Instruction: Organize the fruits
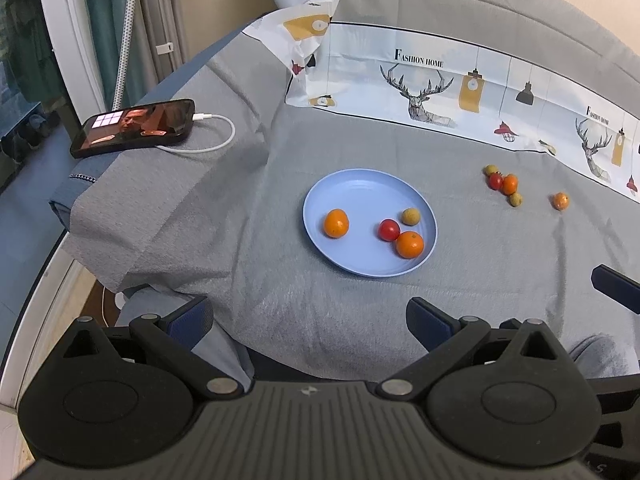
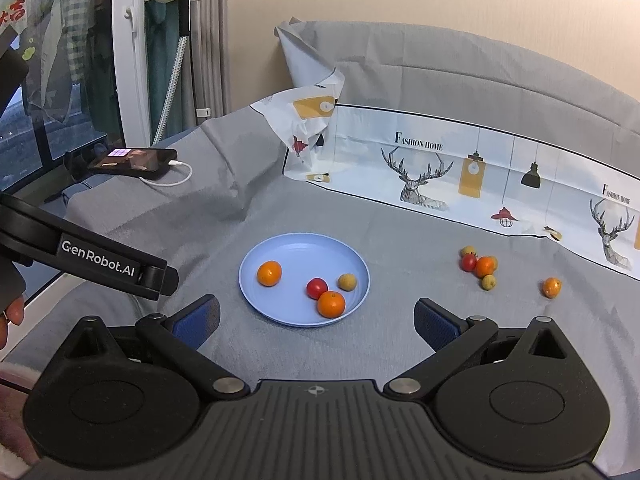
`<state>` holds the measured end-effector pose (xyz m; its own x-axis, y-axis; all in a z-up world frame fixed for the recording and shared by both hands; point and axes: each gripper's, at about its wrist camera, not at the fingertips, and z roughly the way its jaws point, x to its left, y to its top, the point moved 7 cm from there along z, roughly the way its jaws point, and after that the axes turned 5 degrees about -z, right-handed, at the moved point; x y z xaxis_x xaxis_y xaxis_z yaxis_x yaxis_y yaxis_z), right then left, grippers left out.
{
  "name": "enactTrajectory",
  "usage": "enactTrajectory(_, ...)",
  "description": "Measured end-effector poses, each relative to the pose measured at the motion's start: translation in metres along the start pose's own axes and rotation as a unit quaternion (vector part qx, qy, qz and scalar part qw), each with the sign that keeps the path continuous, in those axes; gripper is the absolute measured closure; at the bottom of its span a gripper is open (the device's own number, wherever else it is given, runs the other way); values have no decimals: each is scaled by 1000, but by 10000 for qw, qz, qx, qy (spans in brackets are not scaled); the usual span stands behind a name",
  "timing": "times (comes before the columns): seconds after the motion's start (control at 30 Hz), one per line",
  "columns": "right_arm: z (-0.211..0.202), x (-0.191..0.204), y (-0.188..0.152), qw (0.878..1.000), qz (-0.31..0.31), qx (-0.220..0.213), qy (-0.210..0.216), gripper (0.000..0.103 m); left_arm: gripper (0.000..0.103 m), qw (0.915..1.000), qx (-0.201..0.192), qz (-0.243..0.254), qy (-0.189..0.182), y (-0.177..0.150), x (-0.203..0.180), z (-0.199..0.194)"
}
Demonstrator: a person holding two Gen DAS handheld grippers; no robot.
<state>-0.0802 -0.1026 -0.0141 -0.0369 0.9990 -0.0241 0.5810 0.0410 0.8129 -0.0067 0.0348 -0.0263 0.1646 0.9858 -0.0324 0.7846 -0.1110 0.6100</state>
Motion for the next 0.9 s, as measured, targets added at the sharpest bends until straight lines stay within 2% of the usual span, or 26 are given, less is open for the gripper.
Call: enactTrajectory(0.9, 32, -2, 0, 9994, -88, 343, -7, 1, 0, 9995, 299, -66, 24, 14, 2, 34)
